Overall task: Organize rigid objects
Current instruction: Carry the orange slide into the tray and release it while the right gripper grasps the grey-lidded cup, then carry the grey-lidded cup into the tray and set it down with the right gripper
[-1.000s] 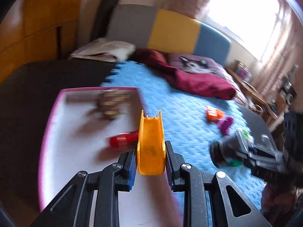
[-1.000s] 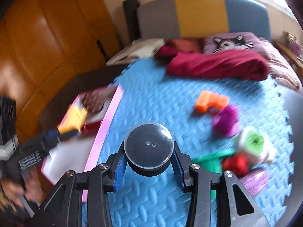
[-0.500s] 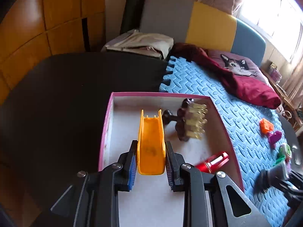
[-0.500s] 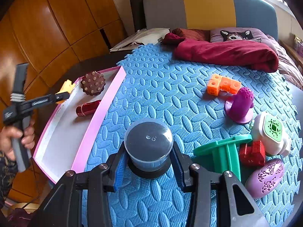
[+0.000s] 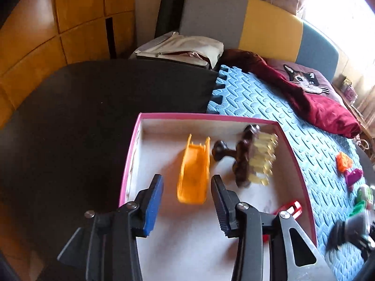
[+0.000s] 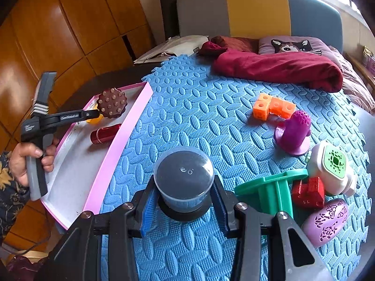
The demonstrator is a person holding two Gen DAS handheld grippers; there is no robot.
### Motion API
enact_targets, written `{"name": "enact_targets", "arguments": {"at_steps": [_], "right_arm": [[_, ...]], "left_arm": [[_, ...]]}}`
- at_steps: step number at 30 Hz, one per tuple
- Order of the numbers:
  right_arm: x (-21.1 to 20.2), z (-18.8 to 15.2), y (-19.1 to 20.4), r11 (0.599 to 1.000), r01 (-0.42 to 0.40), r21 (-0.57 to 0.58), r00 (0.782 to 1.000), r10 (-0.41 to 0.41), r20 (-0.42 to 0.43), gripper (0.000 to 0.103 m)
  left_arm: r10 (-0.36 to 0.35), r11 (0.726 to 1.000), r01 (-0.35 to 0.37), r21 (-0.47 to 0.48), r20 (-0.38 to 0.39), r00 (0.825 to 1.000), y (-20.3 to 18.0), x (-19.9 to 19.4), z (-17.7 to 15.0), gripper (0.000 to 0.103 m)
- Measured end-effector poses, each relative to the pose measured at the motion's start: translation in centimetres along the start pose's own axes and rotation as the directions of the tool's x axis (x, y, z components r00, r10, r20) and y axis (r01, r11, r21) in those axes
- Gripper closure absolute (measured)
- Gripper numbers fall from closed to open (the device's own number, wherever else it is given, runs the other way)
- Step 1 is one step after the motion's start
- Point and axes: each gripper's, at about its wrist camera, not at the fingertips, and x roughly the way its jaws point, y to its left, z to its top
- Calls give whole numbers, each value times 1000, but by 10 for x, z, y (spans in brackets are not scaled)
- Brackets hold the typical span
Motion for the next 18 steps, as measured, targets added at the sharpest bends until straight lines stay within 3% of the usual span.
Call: {"name": "enact_targets", "arguments": {"at_steps": [7,18], "right_arm": [[0,0,2,1000,11,-3,1000,-11,2,59],[2,0,6,999,43,2,999,-43,7,59]], "left_arm": [[37,999,-38,25,55,998,-4,-42,-30,60],[40,999,-42,24,80,996,-3,-79,-67,60]]}}
